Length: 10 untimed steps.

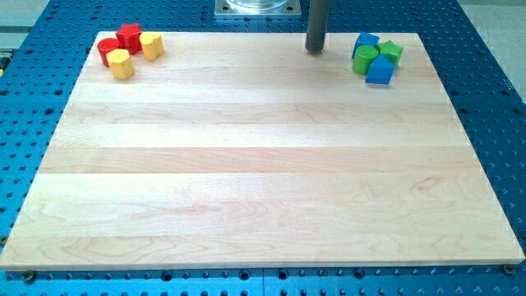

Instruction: Keep your arm at the center top

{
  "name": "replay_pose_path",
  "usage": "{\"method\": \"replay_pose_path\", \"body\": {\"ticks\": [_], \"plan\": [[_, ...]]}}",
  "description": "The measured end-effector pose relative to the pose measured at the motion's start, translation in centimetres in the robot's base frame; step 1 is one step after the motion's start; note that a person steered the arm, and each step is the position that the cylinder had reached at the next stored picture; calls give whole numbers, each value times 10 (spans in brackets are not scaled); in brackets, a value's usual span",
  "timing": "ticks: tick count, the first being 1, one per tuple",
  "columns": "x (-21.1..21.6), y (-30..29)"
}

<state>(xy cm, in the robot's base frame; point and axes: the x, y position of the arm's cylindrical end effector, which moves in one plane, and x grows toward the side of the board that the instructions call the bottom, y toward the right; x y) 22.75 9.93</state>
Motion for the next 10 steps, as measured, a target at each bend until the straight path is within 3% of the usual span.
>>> {"method": "replay_pose_path", "body": {"ticks": [7, 9, 10], "plan": [[9, 0], [-13, 7], [-17, -43]]}}
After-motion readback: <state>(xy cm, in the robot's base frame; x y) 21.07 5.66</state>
